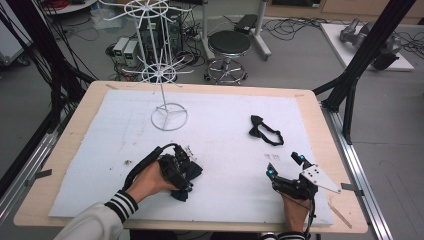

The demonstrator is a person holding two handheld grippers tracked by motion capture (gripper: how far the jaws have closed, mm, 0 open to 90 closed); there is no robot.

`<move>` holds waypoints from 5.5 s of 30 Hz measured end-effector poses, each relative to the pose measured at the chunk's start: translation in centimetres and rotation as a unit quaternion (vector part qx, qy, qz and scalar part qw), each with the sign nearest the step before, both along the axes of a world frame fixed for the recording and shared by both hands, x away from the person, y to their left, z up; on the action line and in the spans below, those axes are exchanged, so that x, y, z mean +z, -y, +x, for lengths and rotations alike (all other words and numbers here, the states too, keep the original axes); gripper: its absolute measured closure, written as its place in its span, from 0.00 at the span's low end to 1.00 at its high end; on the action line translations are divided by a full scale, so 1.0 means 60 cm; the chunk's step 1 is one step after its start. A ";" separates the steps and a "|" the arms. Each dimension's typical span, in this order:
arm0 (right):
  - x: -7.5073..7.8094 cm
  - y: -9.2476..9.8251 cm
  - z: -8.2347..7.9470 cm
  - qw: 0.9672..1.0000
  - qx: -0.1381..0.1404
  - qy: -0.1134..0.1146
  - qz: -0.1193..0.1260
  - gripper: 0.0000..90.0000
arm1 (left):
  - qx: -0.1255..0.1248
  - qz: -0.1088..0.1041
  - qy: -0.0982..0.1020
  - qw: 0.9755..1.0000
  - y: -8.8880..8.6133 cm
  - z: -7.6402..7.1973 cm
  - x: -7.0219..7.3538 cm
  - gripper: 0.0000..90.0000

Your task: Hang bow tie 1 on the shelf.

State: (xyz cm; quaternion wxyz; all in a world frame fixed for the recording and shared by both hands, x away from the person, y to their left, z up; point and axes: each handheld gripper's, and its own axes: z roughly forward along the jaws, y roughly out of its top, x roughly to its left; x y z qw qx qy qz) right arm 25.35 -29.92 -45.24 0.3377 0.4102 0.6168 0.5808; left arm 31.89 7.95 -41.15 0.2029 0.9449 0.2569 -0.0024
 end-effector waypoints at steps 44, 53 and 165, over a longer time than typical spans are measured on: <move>0.000 0.000 0.000 1.000 0.002 0.001 -0.001 0.05 | 0.026 -0.048 0.105 0.993 -0.026 -0.009 0.034 0.82; 0.000 -0.001 0.000 1.000 0.002 0.000 -0.002 0.05 | 0.045 -0.073 0.135 0.987 -0.055 -0.009 0.054 0.82; 0.000 -0.001 0.001 1.000 0.001 -0.002 -0.002 0.05 | 0.198 -0.258 0.279 0.904 -0.312 0.116 0.278 0.82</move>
